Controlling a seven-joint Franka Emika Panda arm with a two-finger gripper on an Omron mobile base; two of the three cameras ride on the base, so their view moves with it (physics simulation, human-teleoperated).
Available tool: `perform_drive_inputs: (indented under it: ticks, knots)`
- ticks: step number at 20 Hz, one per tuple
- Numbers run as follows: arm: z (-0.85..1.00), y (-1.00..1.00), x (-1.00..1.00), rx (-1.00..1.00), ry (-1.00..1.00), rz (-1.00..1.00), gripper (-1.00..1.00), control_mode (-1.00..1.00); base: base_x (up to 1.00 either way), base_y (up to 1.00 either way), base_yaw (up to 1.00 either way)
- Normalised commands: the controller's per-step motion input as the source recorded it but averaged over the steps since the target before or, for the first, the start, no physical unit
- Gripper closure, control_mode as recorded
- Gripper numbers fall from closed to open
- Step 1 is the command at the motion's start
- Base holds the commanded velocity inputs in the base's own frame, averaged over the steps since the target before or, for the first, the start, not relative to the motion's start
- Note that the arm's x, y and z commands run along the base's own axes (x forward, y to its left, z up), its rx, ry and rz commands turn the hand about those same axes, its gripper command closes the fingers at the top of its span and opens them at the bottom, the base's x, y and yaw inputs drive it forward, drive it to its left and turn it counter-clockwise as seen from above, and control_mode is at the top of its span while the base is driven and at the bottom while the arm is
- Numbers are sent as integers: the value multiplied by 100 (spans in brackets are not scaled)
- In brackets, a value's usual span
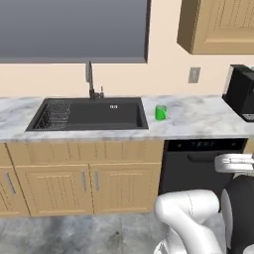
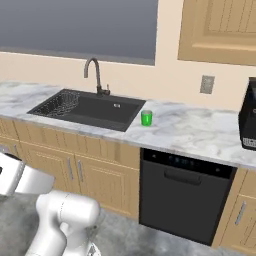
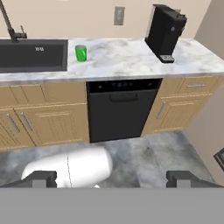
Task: Clear the mugs and bowl far away from the sink.
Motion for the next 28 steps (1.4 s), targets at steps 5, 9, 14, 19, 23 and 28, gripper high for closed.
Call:
perform_drive_inputs:
  ticks: [5,9,14,19,23,28]
  knots:
    - [0,0,0,0,0,0,-100,100,61,-31,0]
    - [0,0,0,0,0,0,-100,100,75,-5,0]
    - [0,0,0,0,0,0,-100,100,84,-5,0]
    - [0,0,0,0,0,0,-100,100,79,-11,0]
    - [0,0,0,0,0,0,-100,100,63,-18,1]
    - [0,0,0,0,0,0,-100,100,35,-34,13]
